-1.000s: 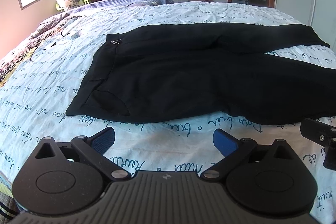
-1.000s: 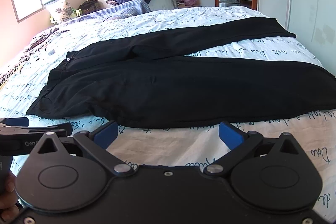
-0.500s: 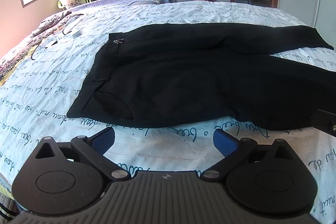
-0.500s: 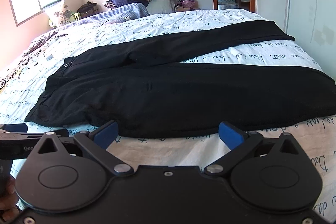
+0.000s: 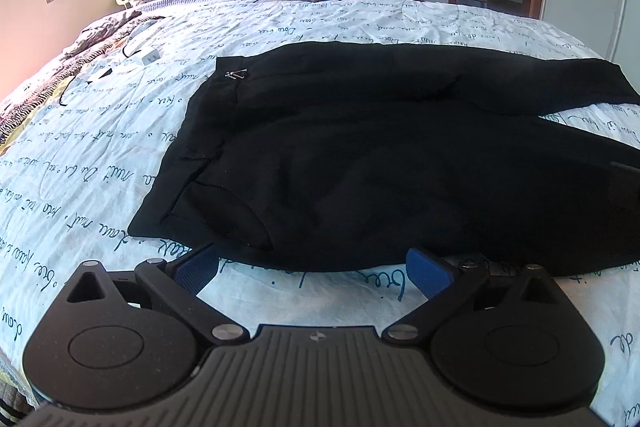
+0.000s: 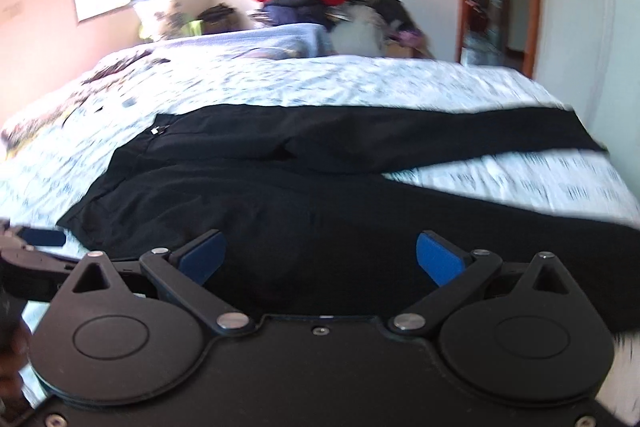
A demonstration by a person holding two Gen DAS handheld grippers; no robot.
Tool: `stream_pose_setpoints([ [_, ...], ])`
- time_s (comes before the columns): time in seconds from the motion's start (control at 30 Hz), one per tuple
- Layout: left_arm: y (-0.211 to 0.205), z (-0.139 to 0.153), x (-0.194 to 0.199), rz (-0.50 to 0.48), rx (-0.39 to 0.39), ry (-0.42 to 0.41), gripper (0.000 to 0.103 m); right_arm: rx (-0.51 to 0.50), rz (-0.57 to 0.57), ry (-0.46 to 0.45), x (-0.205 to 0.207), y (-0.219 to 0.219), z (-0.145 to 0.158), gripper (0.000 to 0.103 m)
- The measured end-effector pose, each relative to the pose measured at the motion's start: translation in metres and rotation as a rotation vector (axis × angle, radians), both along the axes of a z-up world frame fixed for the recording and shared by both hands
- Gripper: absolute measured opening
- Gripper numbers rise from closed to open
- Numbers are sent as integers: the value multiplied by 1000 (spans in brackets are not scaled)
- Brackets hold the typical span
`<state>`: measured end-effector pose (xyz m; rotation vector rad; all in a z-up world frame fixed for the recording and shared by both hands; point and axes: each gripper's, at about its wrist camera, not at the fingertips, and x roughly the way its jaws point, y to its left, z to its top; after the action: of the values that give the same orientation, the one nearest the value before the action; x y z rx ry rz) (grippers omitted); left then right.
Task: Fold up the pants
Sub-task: 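Grasp the trousers waistband with the left gripper while the right gripper grasps the waistband too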
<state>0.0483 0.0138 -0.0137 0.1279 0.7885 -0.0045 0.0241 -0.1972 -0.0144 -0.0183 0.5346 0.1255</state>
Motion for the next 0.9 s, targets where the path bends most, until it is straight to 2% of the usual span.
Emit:
stream_pose_setpoints([
  [0.13,17,12,18,-26,15,-48,102,-130,141,-155,19,12,16,103],
  [0.23,37,23,47,-31,56,-80,102,-167,240,-176,52,14,29,103],
  [0.37,71,37,105,-6,78,-98,102,-143,381,-118,112,17,33,103],
  [0.43,85,41,135,-14,84,-109,102,-161,415,-73,147,23,28,103],
  [0.53,99,35,184,-15,132,-68,101,-202,443,-15,198,30,16,103],
  [0.63,115,29,226,-42,123,-48,100,-209,520,32,244,36,4,103],
  [0.77,132,18,272,-172,81,-45,100,-223,641,96,302,43,-8,102],
  [0.9,148,3,308,-317,20,-25,101,-150,713,210,352,44,-17,101],
])
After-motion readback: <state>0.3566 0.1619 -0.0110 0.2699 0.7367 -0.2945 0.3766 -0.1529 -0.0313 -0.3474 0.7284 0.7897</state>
